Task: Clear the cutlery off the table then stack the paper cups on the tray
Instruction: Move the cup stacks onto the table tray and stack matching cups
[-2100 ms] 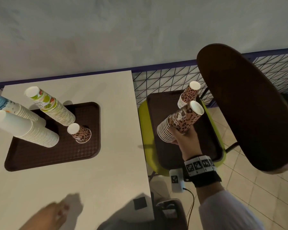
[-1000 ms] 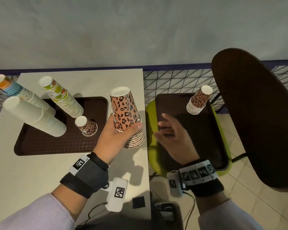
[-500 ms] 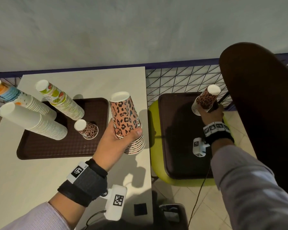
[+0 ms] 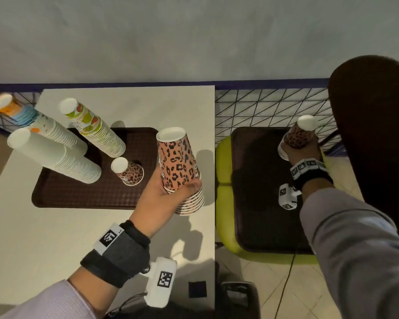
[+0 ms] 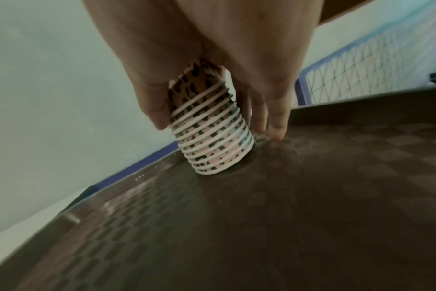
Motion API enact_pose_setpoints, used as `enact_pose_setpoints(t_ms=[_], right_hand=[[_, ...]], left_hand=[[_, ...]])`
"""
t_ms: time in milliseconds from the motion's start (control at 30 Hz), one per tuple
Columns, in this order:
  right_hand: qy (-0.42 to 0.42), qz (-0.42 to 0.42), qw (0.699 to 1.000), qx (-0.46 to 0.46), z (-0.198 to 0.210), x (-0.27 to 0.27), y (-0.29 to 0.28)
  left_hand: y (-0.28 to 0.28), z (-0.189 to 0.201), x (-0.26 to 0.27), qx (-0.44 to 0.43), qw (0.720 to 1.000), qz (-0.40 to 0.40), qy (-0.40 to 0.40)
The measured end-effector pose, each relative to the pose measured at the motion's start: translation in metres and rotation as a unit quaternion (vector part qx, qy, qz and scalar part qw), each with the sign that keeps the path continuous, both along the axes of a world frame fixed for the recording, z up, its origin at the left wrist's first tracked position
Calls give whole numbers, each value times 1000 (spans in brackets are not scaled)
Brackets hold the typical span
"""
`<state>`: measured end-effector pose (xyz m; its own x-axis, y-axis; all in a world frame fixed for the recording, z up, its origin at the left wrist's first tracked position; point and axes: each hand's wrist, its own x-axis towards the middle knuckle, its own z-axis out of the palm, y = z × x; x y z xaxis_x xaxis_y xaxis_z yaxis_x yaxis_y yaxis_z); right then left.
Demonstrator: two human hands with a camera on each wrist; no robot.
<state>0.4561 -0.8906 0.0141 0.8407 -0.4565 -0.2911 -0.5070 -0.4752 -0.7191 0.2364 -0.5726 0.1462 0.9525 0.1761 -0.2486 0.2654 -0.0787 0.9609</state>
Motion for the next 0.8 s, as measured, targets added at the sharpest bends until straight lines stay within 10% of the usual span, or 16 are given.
enact_pose_setpoints(t_ms=[467,800], right_hand=[[5,19,1000,-8,-3,-73,24],[-79,31,972,218,-13,-153,111]], left_hand=[[35,4,-28,-37,999,30,12],[98,7,-73,-13,1000,-7,-5]])
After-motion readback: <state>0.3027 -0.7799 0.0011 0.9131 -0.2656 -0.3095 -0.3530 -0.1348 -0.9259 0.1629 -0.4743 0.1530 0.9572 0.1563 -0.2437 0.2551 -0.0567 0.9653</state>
